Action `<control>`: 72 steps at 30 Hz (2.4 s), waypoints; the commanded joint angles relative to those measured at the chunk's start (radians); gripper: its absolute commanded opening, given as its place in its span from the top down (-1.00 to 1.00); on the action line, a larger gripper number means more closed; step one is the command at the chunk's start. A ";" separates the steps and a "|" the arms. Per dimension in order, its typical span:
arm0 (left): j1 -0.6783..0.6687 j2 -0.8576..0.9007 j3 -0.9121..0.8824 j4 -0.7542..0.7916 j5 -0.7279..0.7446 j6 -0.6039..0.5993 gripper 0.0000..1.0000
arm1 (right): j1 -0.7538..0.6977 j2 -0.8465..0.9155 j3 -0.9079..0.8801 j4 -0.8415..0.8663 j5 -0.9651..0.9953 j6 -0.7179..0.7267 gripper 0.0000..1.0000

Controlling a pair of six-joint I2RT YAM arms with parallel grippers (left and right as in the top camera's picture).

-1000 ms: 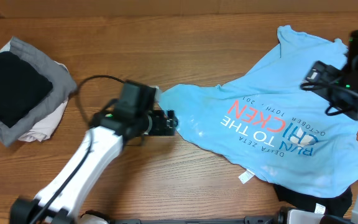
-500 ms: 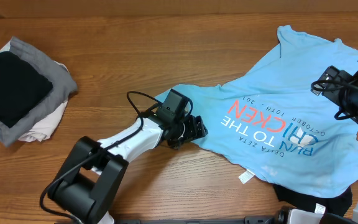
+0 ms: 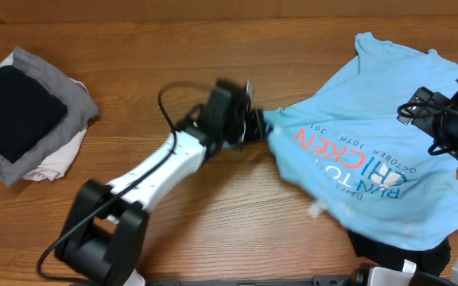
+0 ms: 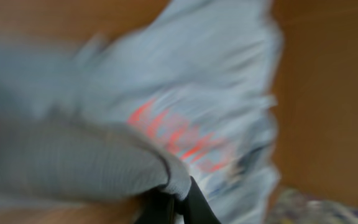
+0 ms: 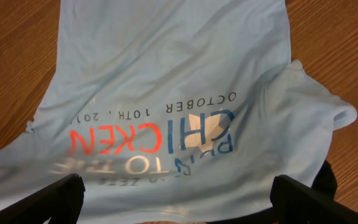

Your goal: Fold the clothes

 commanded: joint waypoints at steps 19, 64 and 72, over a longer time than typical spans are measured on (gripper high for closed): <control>0.356 -0.020 0.547 -0.603 -0.391 0.391 0.92 | -0.002 0.031 -0.113 0.051 -0.087 -0.092 -0.96; 0.425 -0.008 0.547 -0.740 -0.685 0.408 0.78 | -0.268 0.432 -0.536 1.091 0.039 0.056 0.74; 0.425 -0.008 0.547 -0.758 -0.686 0.408 0.76 | -0.505 0.432 -0.334 0.972 -0.095 0.110 0.76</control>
